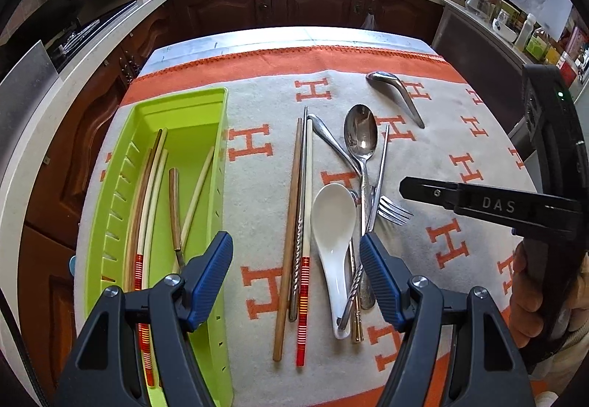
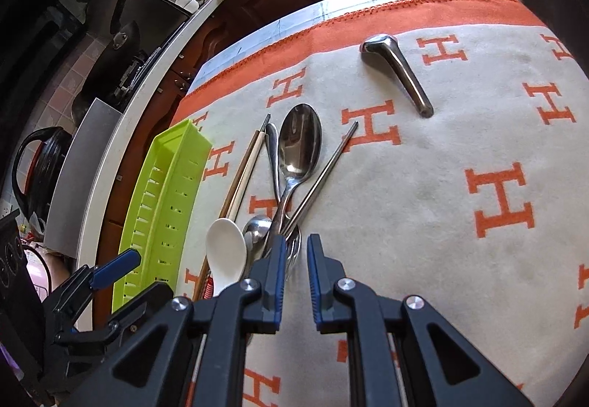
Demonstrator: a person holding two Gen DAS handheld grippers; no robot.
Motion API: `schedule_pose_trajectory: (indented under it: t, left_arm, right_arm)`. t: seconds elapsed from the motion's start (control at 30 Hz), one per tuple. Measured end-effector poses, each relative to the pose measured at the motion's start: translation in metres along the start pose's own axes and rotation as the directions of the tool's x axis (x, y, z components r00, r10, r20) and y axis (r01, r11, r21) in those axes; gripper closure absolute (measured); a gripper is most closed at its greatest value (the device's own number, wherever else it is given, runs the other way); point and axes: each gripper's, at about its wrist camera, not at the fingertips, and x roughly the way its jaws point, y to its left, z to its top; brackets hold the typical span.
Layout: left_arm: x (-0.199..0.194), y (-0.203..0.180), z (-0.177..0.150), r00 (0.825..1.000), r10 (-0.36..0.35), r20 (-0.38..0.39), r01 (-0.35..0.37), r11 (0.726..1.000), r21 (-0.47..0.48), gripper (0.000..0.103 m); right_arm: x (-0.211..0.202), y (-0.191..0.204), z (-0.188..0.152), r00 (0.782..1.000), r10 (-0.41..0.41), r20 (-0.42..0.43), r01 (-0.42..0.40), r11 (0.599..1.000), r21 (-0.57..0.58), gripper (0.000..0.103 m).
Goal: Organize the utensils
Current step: 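Move both open tools back over the chopsticks lying on the cloth, then grasp a steel chopstick with the right tool while the left tool grasps a red-striped chopstick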
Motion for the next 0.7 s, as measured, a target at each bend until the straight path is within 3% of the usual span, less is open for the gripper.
schedule_pose_trajectory:
  t: [0.3, 0.53, 0.7]
  left_arm:
    - [0.004, 0.013, 0.004, 1.0, -0.008, 0.003, 0.008, 0.999, -0.036, 0.033]
    - [0.008, 0.021, 0.006, 1.0, -0.027, 0.002, 0.027, 0.997, -0.066, 0.033]
    - [0.011, 0.024, 0.011, 0.999, -0.04, -0.001, 0.04, 0.998, -0.054, 0.035]
  right_arm:
    - [0.029, 0.002, 0.01, 0.999, -0.021, -0.049, 0.024, 0.998, 0.058, 0.089]
    - [0.033, 0.022, 0.009, 0.991, -0.131, -0.024, 0.131, 0.991, -0.002, 0.089]
    - [0.032, 0.022, 0.008, 0.986, -0.165, -0.027, 0.164, 0.986, -0.021, 0.092]
